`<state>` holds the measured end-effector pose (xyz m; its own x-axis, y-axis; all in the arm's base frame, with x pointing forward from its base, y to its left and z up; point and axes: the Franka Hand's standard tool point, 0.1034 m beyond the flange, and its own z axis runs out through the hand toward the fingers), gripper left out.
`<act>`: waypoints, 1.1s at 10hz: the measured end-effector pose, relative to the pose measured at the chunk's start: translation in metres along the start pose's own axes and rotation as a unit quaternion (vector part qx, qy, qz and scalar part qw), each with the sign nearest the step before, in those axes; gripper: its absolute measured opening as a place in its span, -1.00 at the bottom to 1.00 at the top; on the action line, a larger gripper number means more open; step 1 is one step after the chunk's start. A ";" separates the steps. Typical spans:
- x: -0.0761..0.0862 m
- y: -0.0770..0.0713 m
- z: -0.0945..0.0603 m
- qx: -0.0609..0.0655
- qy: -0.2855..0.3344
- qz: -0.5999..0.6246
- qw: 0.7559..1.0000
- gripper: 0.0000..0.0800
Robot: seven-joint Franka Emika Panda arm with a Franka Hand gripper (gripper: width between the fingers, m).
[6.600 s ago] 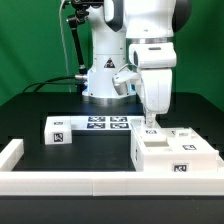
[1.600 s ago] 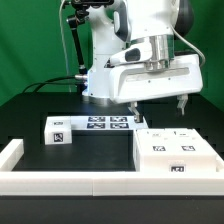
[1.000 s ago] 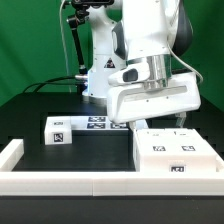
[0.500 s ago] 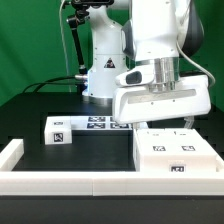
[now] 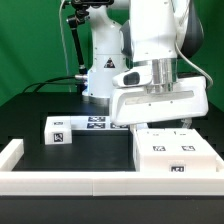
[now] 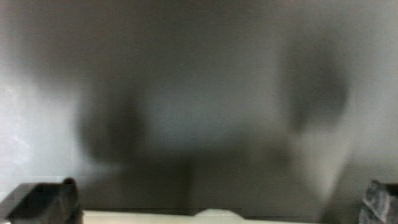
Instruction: Assemble cabinet
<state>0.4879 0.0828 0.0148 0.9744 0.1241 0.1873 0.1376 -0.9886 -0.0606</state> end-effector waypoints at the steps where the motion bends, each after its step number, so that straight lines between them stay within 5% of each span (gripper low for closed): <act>1: -0.001 -0.002 0.003 0.000 -0.002 0.004 1.000 0.99; 8: 0.009 0.003 0.010 -0.003 0.011 0.004 1.000 0.93; 10: 0.008 0.004 0.010 -0.004 0.016 -0.007 1.000 0.03; 11: 0.007 0.007 0.009 -0.006 0.020 -0.016 1.000 0.03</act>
Offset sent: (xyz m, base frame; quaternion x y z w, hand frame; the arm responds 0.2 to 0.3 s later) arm 0.0191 -0.0080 -0.0124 -0.0205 0.0163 0.0287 0.9992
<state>0.4977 0.0776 0.0068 0.9615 0.1528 0.2286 0.1666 -0.9851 -0.0424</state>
